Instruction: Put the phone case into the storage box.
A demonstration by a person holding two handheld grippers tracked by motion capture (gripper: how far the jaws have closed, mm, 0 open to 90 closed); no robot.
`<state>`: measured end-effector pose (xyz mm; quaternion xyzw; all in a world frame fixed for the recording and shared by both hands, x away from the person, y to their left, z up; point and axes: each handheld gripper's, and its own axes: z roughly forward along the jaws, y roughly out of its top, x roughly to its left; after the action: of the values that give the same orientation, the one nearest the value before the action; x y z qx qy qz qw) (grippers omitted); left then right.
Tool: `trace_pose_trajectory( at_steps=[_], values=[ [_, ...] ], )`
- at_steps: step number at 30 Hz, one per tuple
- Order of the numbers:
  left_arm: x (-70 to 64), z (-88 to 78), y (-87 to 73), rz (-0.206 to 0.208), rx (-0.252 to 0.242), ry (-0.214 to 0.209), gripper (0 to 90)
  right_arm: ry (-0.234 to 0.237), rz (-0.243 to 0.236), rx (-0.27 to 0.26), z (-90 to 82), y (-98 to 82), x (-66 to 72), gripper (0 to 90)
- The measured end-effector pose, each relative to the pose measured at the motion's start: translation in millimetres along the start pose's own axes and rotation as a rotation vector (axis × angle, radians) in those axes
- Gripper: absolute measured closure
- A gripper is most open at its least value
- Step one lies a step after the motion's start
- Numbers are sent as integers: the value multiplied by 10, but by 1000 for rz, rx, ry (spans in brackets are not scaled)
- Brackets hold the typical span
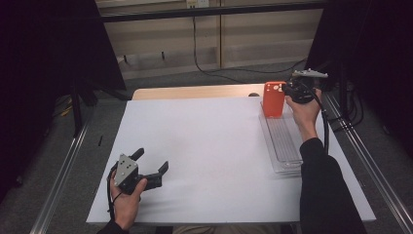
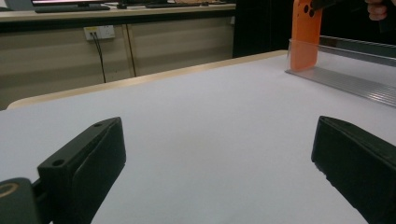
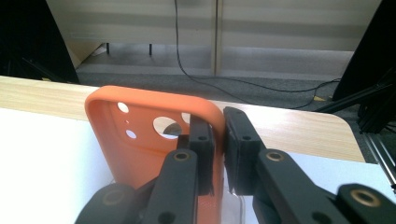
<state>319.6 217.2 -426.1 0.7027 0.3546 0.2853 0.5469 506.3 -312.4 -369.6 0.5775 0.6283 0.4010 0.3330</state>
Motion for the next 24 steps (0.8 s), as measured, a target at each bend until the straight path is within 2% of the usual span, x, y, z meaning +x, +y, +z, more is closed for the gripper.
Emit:
trace_pose_trajectory(
  at_steps=[12, 16, 24],
  values=[
    [0, -2, -1, 1, 0, 2, 30, -12, 18, -5, 27, -12, -11, 807],
    [0, -1, -1, -3, -2, 0, 30, -5, 37, 4, 28, -23, -44, 799],
    [4, 1, -2, 3, 2, -2, 30, 5, 38, 14, 36, -11, -58, 799]
  ],
)
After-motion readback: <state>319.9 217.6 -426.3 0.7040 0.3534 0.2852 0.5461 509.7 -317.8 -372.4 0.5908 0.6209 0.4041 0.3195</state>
